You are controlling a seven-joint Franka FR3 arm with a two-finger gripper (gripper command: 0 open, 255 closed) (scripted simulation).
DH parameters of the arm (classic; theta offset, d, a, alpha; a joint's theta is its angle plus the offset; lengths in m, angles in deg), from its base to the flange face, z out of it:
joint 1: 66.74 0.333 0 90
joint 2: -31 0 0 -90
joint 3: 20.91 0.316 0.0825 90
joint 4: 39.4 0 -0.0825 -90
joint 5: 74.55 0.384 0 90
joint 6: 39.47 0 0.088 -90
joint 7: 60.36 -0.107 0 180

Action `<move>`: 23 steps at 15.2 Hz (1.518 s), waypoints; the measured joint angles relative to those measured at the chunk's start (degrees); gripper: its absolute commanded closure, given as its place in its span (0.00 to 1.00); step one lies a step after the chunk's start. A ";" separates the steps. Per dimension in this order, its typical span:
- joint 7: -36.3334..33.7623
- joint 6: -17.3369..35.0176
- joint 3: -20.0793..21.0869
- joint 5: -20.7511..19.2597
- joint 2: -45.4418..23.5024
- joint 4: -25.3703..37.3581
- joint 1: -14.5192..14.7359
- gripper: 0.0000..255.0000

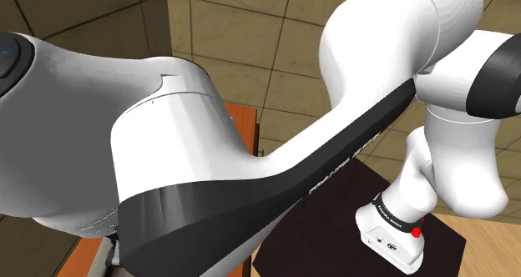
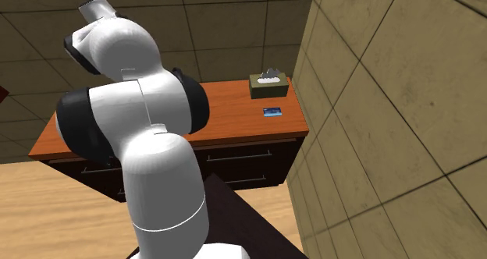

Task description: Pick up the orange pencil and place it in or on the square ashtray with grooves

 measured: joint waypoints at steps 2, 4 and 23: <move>-0.52 0.91 -0.10 -0.25 -0.46 -0.60 0.15 1.00; -0.83 2.09 -0.29 -0.57 -1.00 -1.37 0.07 1.00; -3.24 8.96 -1.36 -2.56 -4.00 -5.84 0.03 0.00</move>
